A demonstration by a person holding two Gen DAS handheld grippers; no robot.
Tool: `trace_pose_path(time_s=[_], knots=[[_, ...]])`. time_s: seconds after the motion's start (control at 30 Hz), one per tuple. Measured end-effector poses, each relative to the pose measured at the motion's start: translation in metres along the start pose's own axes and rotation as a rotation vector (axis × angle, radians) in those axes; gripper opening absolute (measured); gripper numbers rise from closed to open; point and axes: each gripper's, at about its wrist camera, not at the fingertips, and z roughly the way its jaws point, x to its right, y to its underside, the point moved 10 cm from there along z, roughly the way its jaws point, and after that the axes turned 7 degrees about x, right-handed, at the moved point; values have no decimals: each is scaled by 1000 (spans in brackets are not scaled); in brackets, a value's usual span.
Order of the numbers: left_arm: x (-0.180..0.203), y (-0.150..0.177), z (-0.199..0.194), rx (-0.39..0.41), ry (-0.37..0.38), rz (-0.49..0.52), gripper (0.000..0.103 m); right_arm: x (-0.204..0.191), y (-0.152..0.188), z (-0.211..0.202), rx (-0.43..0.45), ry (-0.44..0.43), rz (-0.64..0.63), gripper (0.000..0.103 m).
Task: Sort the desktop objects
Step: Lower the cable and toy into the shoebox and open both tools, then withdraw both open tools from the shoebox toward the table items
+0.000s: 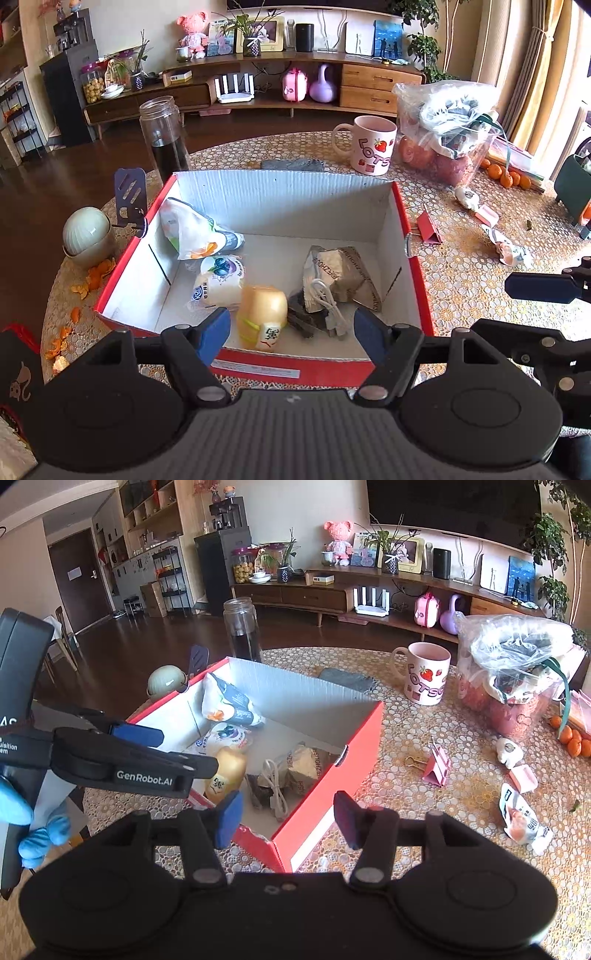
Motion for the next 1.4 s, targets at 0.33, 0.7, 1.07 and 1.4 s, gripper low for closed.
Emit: trace_pose_path(time_s=[0.33,0.7,1.07,1.4], knots=[[42,0,-23,22,31,29,73,20,9,-38,39,17,30,55],[91,8,-28,20,89,70,73,58,25,-75,67,69,69,60],[139,8,-19,13,164,104,73,115,50,-104,79,165,95,66],[170,-2,18,-25,170,104,77,157,68,-99,55,195,65,83]])
